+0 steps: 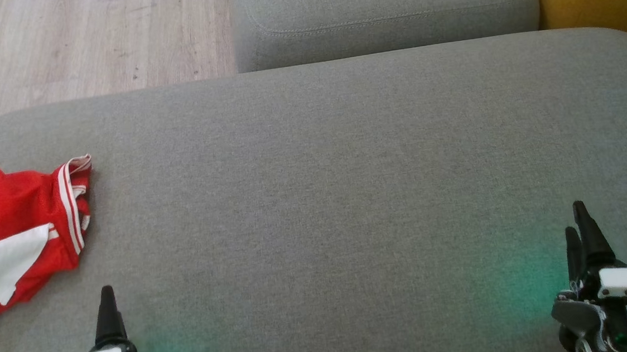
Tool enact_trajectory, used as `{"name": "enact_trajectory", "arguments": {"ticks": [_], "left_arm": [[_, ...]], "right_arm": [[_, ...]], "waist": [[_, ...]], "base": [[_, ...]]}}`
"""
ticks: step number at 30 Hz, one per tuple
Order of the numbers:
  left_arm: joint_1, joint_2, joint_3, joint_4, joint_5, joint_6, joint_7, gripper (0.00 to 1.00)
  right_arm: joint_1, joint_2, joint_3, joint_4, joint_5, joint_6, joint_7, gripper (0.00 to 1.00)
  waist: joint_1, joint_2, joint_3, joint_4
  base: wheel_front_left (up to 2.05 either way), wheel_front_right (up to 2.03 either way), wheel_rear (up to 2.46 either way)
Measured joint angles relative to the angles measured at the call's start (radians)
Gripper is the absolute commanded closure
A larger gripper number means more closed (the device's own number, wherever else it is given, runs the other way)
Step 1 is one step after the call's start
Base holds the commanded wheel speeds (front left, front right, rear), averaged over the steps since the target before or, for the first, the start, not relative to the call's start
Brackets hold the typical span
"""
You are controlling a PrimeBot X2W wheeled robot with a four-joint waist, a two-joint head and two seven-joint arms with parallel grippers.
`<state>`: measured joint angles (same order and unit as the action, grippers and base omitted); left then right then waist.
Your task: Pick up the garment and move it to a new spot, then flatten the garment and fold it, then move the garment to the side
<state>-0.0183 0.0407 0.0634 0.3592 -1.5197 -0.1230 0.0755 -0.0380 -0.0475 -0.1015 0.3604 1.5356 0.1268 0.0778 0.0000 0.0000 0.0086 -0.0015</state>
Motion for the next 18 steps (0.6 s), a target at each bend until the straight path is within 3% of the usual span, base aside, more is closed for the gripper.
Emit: {"name": "enact_trajectory", "arguments": {"ticks": [18], "left_arm": [[-0.058,0.017,-0.035,0.021,0.262,0.001,-0.052,0.00]], "right_arm": [[-0.094,-0.023,0.046,0.050,-0.244,0.000,-0.053,0.00]], "waist": [[0.0000,0.0000,0.022,-0.001]], "base": [[0.00,0.00,0.00]]}}
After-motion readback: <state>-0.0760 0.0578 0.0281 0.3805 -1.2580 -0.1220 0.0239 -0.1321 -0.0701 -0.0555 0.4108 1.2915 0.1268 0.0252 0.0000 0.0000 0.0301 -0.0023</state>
